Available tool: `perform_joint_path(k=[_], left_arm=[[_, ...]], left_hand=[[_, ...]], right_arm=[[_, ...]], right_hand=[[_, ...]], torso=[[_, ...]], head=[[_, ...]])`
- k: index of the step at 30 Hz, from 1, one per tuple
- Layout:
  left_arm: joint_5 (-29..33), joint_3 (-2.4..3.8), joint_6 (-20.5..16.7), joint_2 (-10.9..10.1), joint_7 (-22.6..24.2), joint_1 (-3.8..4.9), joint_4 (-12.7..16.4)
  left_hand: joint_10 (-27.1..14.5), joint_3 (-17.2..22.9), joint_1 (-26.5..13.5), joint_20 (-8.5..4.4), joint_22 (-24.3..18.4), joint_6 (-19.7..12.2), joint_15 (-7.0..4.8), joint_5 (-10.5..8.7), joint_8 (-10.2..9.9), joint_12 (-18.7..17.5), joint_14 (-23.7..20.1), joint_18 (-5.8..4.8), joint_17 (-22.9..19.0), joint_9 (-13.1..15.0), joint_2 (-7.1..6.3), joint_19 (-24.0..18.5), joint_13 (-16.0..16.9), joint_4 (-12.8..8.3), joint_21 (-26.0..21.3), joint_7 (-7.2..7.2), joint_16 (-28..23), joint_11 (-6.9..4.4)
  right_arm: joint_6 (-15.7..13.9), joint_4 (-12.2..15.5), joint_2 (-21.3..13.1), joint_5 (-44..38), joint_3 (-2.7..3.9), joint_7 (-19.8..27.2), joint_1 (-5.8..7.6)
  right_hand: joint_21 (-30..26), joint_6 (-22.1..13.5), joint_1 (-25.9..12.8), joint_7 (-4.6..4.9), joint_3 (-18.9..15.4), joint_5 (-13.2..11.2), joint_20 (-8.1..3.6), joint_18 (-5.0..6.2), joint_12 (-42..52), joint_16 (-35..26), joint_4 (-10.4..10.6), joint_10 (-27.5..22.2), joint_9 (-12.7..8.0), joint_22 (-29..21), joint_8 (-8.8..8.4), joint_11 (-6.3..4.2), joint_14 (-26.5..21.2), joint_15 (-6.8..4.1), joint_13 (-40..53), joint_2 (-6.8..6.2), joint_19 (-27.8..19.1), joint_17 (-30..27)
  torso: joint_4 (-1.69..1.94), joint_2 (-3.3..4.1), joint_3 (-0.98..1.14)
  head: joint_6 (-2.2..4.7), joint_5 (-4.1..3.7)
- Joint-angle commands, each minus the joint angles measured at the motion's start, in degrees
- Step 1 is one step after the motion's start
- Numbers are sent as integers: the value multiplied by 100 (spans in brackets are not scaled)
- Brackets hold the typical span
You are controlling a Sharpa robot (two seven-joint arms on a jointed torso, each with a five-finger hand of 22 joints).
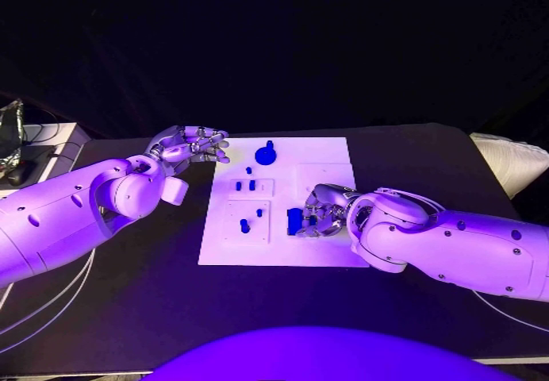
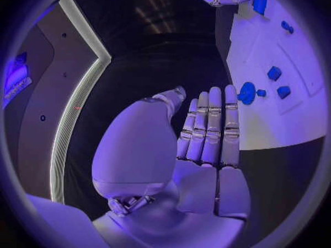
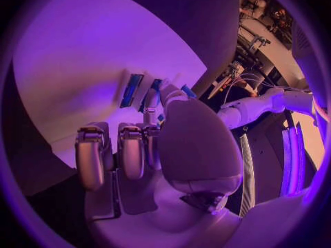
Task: Assemble the parts on the task board
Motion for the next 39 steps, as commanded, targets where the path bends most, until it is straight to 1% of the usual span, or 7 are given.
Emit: perform_joint_path(k=[1,11,19,24,29,33,39], left_arm=[[14,4,76,3,22,-2,10],[10,4,87,9,3,-2,-2],[9,4,89,25,16,-2,-16],[14,3,64,48,61,-2,-26],[50,2,-43,167,201,-9,-132],[139,0,-294,337,510,-38,-317],[359,0,-569,589,958,-64,-666]], left_hand=[[-26,-7,-31,4,-5,-10,11,4,-10,27,-31,65,6,-8,24,18,6,41,-19,5,32,-3],[-30,-11,-29,4,-11,-12,12,4,-9,31,-33,65,10,-10,22,23,8,52,-28,7,32,-2],[-30,-11,-29,4,-11,-12,12,4,-9,31,-33,65,10,-10,22,23,8,52,-28,7,32,-2],[-32,-14,-32,5,-13,-14,13,4,-10,32,-34,65,12,-11,19,25,8,58,-31,8,32,0],[-45,-21,-1,13,-34,-5,23,4,-2,33,-95,59,1,-12,-10,-1,10,49,-70,-7,-12,-4],[-104,1,59,52,-119,20,63,4,20,-36,-258,49,-79,-12,-27,-107,-18,53,-215,-27,-231,7],[-73,98,144,252,-513,-45,216,4,12,-547,-475,61,-411,-19,-88,-354,-146,87,-786,-139,-1236,81]], right_arm=[[632,-26,-3,162,-5,-56,-7],[516,39,-78,351,-5,92,-8],[-477,165,-324,567,-1,432,-10],[-1147,158,-556,1119,25,1241,-3],[-1502,-213,-664,2398,49,2702,34],[-1650,-916,-549,3712,80,3784,50],[-1536,-1925,-265,5080,146,4652,52]], right_hand=[[23,2,74,-23,-23,-17,-31,-81,12,25,-35,599,-9,1508,38,-58,599,-30,1509,-101,600,1506],[23,-1,73,3,-148,-16,-25,-81,12,25,11,599,-31,1508,48,-38,599,-19,1509,-223,600,1506],[22,-44,-34,34,-278,-11,-15,-81,12,25,27,599,-57,1508,37,-15,599,-6,1509,-214,599,1506],[-196,-315,-39,155,-387,-9,34,-38,12,25,20,599,-159,1449,-127,82,599,66,1509,-179,538,1506],[-610,-512,195,278,-292,6,122,42,12,-10,-6,599,-306,1338,-340,193,581,163,1509,-44,419,1432],[-1940,-676,488,409,-58,80,232,282,-832,-396,-57,208,-455,958,-556,306,391,265,1153,-1,17,744],[-5907,-977,730,604,518,386,385,863,-3946,-2205,-152,-1360,-573,-583,-744,482,-451,427,-553,-124,-1215,-1402]], torso=[[-11,-5,-2],[-4,-5,-1],[-7,-12,-3],[-25,-55,-28],[-46,-159,-64],[-70,-265,-86],[-78,-355,-76]], head=[[1,3],[1,-2],[1,-24],[1,-37],[1,-52],[176,-45],[449,-11]])
